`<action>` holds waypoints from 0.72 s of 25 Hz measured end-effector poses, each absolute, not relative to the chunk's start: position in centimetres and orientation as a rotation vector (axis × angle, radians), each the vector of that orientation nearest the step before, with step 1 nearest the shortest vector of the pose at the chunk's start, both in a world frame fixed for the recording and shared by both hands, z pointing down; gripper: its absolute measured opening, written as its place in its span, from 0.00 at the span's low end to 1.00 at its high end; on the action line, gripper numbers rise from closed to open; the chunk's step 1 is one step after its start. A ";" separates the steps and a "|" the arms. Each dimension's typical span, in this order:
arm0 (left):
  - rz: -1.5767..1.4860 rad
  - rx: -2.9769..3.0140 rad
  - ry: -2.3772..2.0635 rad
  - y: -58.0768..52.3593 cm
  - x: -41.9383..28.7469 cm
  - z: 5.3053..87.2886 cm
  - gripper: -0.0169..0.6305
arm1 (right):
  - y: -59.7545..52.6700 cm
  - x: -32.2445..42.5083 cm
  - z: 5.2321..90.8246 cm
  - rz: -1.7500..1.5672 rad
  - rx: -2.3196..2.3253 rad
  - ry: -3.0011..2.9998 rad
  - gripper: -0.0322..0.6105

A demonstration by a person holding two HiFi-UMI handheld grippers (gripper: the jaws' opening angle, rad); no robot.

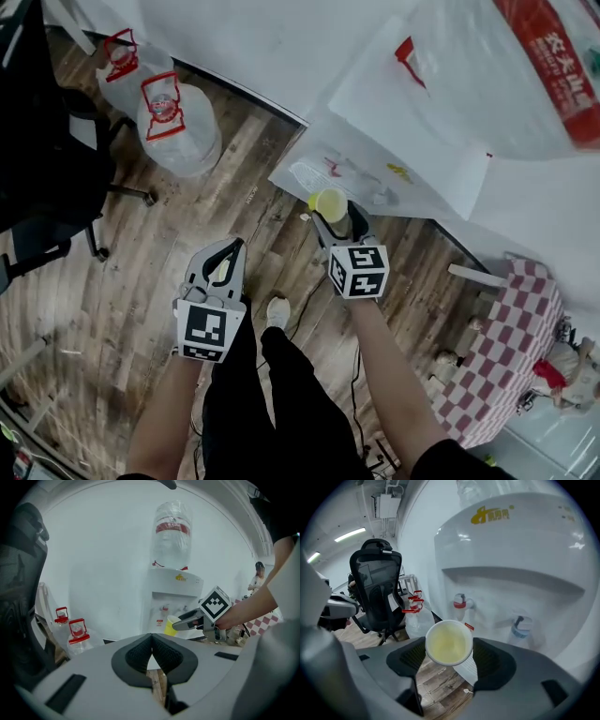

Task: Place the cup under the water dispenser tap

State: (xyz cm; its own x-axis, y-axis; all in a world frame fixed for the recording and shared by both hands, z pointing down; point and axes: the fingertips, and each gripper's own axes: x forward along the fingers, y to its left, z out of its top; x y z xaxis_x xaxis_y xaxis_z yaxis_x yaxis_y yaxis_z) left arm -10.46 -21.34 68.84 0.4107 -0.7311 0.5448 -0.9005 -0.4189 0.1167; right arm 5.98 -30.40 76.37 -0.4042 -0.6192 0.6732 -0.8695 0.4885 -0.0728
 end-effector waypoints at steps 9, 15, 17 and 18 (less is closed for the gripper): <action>0.560 2.282 -1.418 -25.2 -11.7 73.5 0.05 | -33.9 5.1 82.3 0.497 1.204 -2.127 0.56; 0.561 2.284 -1.403 -26.4 -11.3 76.0 0.05 | -35.8 5.5 84.6 0.477 1.236 -2.104 0.56; 0.559 2.285 -1.403 -26.8 -11.1 76.5 0.05 | -36.1 5.5 85.2 0.468 1.224 -2.098 0.56; 0.555 2.287 -1.404 -27.0 -11.0 76.7 0.05 | -36.3 5.4 85.5 0.462 1.217 -2.096 0.56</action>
State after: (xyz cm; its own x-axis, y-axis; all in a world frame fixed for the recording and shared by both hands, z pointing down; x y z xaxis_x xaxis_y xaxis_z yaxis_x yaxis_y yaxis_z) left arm -11.00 -27.04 76.65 0.4171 -0.7419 0.5249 -0.9003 -0.4163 0.1269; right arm 5.42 -36.26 85.46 -0.3479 -0.6296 0.6947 -0.8633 0.5041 0.0244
